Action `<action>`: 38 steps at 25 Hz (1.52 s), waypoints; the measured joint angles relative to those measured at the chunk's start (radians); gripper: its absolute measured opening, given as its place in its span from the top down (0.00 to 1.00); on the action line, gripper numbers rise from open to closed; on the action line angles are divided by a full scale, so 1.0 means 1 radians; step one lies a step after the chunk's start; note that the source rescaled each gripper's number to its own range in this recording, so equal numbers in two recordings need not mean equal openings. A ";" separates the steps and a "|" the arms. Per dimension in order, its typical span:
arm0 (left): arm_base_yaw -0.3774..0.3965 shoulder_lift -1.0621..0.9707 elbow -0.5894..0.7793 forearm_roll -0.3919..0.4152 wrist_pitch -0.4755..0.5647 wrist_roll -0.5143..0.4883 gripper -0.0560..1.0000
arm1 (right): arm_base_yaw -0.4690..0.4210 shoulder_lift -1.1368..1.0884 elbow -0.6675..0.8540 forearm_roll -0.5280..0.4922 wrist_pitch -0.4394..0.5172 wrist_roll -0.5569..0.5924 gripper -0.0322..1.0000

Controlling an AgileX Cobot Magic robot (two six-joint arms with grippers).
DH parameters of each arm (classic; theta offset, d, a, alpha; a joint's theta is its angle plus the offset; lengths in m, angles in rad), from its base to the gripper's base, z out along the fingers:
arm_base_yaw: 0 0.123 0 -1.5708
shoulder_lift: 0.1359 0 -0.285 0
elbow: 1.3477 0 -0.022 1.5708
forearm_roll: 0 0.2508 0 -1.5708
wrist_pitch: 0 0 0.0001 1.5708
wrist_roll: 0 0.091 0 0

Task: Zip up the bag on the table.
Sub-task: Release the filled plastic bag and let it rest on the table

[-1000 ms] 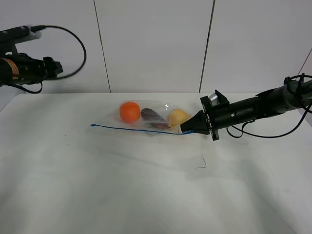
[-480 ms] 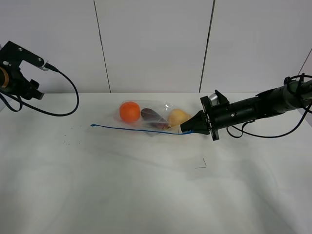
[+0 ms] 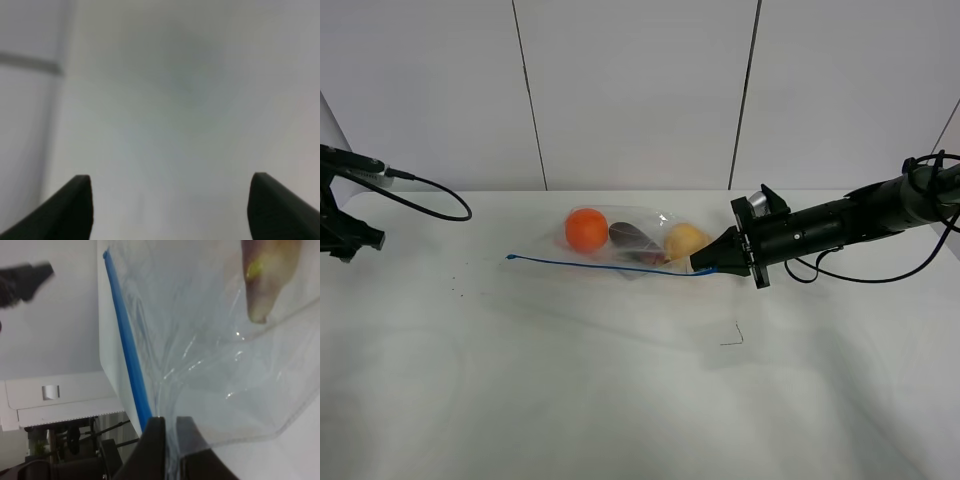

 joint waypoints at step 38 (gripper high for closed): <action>-0.011 -0.645 0.447 -0.763 0.425 0.529 0.07 | 0.000 0.000 0.000 -0.008 0.000 0.000 0.96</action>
